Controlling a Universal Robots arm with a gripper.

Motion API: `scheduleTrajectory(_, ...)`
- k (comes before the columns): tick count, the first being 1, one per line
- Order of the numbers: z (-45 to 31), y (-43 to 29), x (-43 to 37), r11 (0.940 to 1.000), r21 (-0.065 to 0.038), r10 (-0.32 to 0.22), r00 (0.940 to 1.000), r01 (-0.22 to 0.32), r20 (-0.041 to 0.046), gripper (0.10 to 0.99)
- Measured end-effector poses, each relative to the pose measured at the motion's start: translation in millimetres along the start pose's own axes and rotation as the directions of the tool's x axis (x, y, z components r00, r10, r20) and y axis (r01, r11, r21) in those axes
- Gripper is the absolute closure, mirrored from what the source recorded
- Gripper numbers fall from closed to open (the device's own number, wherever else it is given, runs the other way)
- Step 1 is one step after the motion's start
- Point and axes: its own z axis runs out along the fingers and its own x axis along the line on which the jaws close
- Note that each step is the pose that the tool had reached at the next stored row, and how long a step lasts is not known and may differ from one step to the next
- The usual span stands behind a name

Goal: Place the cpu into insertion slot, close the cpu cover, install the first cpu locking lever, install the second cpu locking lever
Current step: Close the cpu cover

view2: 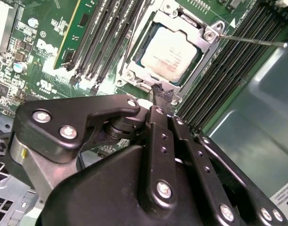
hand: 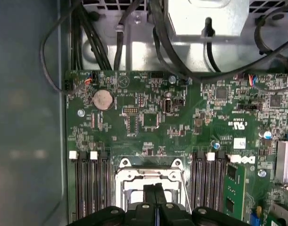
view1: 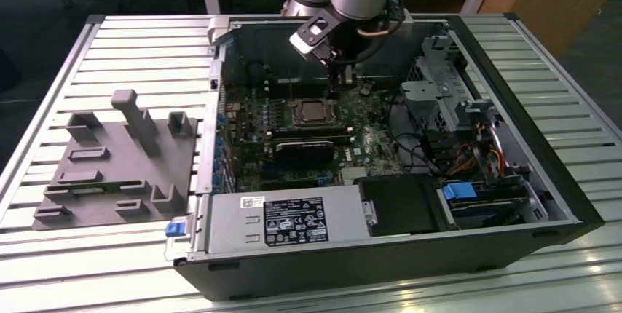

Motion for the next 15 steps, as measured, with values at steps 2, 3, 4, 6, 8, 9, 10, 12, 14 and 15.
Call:
scheduleTrajectory(2, 1.1, -4.0, -0.1, 0.9999, -0.014, 0.0, 1.0, 0.0, -0.0003, 0.984)
scheduleTrajectory(3, 1.8, -5.9, -0.1, 0.9998, -0.021, -0.001, 1.0, 0.0, -0.0006, 0.984)
scheduleTrajectory(4, 2.4, -7.5, -0.2, 0.9996, -0.03, -0.001, 1.0, 0.001, -0.001, 0.984)
scheduleTrajectory(6, 3.7, -10.7, -0.2, 0.999, -0.046, -0.001, 1.0, 0.001, -0.0013, 0.984)
scheduleTrajectory(8, 4.9, -14.2, -0.2, 0.9982, -0.061, -0.002, 1.0, 0.002, -0.0015, 0.984)
scheduleTrajectory(9, 5.5, -16.0, -0.3, 0.9977, -0.067, -0.002, 1.0, 0.002, -0.0017, 0.984)
scheduleTrajectory(10, 6.1, -18.2, -0.3, 0.9973, -0.074, -0.002, 1.0, 0.002, -0.002, 0.984)
scheduleTrajectory(12, 7.0, -22.3, -0.3, 0.9965, -0.083, -0.003, 1.0, 0.003, -0.0027, 0.984)
scheduleTrajectory(14, 7.7, -27.6, -0.4, 0.996, -0.09, -0.003, 1.0, 0.003, -0.0029, 0.984)
scheduleTrajectory(15, 8.1, -30.2, -0.4, 0.9957, -0.092, -0.003, 1.0, 0.003, -0.003, 0.984)
